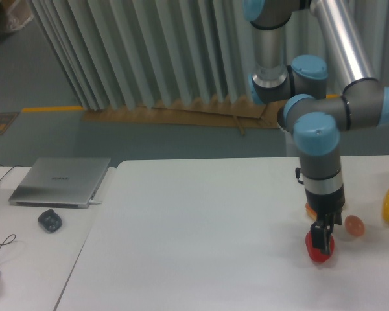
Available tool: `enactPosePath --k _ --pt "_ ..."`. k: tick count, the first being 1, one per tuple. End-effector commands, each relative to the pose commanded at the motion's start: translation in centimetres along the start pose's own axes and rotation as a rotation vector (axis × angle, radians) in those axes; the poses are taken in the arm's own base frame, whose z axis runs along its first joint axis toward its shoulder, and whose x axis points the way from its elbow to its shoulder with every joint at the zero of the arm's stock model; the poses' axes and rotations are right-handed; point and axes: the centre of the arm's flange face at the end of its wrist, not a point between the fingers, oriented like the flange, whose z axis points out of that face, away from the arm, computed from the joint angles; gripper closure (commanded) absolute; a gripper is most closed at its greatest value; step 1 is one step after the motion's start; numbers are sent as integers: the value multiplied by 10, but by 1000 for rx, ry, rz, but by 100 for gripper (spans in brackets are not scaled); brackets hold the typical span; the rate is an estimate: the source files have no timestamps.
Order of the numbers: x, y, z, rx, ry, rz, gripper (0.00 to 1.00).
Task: Place the red peppers in a basket
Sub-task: 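Move the gripper over the red bell pepper and lower onto it, then close the gripper on the red bell pepper and adjust the grip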
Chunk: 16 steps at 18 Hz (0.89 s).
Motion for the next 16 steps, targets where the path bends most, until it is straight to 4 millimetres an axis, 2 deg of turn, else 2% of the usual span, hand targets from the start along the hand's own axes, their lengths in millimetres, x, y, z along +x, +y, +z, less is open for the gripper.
enactPosePath --k 2,5,7,8,10,12,14,16 --pt "2 2 0 -40 19 38 0" --pt "1 1 14 -32 42 73 0" --pt "-1 0 31 -22 68 153 0" --pt "-2 -1 33 -27 75 190 0" --pt "-10 -20 42 -20 88 247 0" --pt "-17 -29 53 -24 104 270 0" --pt "-25 -51 55 -54 124 303 0" --pt "-27 -55 50 -63 122 324 0"
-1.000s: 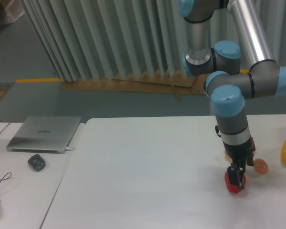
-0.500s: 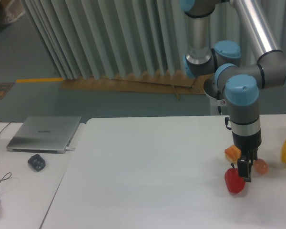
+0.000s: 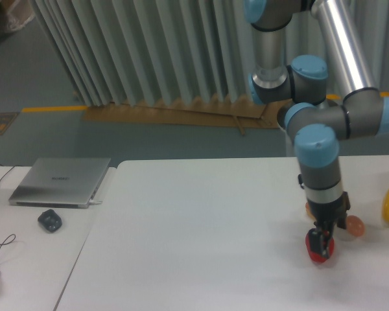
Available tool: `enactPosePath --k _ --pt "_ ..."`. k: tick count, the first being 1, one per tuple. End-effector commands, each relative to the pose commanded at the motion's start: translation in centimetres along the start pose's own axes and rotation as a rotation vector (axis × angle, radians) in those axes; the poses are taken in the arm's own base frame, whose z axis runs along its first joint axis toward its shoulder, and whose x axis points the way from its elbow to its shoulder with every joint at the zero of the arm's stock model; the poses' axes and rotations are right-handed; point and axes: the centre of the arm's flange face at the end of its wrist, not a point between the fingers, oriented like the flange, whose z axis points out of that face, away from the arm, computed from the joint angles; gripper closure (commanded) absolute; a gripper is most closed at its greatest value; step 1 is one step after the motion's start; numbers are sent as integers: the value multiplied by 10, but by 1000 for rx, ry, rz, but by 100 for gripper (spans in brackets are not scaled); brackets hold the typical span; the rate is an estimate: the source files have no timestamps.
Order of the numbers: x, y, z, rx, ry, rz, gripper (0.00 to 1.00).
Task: Place the red peppers in a basket
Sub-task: 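Close the gripper on the red bell pepper and adjust the grip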
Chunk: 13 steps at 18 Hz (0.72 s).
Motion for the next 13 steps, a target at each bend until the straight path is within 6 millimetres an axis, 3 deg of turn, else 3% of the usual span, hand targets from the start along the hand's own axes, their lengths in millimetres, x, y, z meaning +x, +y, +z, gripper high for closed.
enactPosePath --k 13 --pt "5 11 9 2 15 109 0"
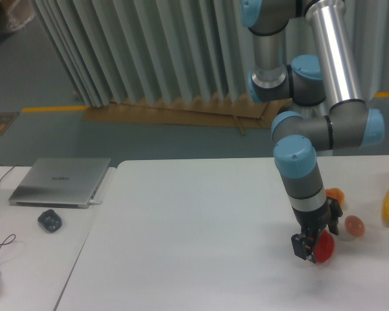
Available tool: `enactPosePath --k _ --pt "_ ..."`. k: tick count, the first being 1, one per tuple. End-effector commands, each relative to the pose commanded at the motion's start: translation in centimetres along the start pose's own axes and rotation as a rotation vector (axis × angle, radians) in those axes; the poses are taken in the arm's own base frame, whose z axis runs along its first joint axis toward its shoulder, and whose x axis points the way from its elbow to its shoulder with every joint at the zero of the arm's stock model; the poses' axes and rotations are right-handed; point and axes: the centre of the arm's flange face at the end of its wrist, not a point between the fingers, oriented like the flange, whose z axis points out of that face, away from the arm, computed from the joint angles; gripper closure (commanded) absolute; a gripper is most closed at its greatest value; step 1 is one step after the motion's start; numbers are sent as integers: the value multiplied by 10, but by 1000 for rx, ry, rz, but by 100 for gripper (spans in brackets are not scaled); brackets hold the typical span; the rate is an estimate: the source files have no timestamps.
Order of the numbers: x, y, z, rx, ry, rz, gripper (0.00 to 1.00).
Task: Place the red peppers in a basket
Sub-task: 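Close the gripper on the red bell pepper and adjust the grip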
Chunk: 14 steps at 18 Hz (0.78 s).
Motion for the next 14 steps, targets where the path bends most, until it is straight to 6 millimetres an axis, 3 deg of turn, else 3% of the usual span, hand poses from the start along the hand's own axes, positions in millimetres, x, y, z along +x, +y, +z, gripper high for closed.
enactPosePath --k 7,14 --pt "6 0 6 -13 46 130 0" --pt "-3 -27 14 -2 63 109 0"
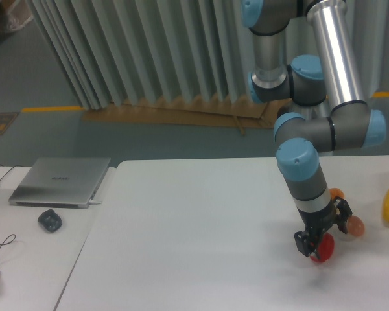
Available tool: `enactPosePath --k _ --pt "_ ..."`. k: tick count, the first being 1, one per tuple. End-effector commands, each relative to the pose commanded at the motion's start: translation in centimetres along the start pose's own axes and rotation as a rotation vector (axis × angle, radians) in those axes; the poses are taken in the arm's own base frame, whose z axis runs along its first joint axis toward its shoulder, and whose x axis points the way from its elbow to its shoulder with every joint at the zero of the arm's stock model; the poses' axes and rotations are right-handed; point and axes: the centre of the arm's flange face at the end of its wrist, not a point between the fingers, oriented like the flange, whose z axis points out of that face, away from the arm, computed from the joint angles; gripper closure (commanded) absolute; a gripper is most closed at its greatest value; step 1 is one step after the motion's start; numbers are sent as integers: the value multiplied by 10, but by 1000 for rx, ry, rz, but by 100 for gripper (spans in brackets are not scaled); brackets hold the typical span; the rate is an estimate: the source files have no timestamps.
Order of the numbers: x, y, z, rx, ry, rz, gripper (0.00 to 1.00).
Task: Place the red peppers in a basket
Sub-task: 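Close the gripper on the red bell pepper and adjust the grip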
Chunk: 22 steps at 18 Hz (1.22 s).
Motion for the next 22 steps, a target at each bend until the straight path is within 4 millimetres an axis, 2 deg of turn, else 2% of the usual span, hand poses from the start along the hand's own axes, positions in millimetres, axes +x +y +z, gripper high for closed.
enactPosePath --k 4,7,13,18,22 --pt "-3 -6 -4 -4 -4 -6 0" --pt "-7 -12 7 8 10 -4 0" --pt "2 -6 8 -4 32 -9 0" --pt "8 2 9 -7 36 -25 10" --pt "7 6 12 -22 55 -32 11"
